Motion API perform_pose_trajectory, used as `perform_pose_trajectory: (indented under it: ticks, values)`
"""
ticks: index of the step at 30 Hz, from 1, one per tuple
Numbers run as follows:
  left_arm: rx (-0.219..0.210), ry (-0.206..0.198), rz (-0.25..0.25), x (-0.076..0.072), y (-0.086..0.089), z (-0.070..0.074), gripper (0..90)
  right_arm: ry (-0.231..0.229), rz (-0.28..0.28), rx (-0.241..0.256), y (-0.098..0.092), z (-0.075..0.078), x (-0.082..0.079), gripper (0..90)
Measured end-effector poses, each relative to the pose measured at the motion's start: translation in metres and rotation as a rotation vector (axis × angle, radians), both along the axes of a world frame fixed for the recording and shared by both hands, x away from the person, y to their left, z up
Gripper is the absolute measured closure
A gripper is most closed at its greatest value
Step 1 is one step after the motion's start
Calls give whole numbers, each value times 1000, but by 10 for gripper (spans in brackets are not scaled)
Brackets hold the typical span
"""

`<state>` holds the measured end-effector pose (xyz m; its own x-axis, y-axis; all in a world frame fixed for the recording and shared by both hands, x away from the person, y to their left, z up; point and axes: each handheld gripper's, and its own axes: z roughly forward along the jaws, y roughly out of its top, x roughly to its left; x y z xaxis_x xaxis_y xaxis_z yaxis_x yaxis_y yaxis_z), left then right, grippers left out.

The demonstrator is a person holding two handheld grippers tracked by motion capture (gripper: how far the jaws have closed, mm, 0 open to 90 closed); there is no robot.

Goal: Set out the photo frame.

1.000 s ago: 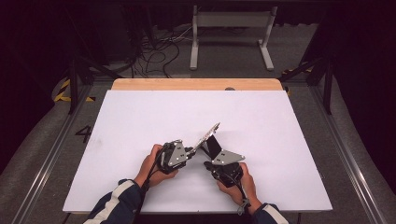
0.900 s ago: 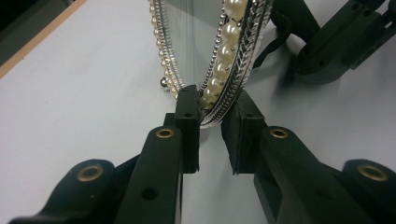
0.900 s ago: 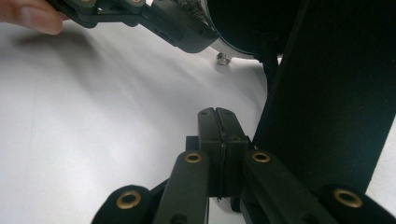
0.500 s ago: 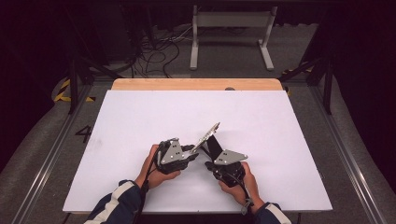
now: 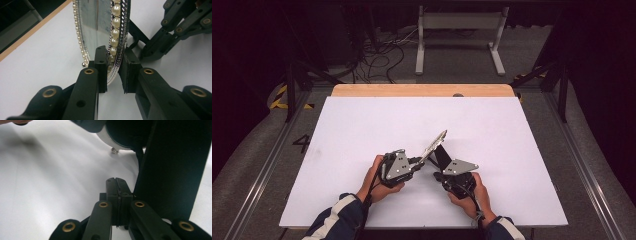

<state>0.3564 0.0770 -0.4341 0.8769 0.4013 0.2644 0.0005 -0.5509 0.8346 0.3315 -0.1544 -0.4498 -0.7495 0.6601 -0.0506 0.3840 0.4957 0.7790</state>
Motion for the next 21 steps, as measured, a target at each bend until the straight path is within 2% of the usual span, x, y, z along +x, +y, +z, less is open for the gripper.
perform_pose_trajectory:
  ticks: [6, 13, 21]
  values:
    - [19, -13, 5, -3, -3, 0, 767, 6, -1, 5, -5, -1, 4, 900]
    - [17, -13, 20, -3, -7, 1, 762, 5, 5, 10, -11, 0, 10, 900]
    - [-15, -1, 21, 0, -10, -1, 751, -2, -5, 7, -14, 0, 15, 900]
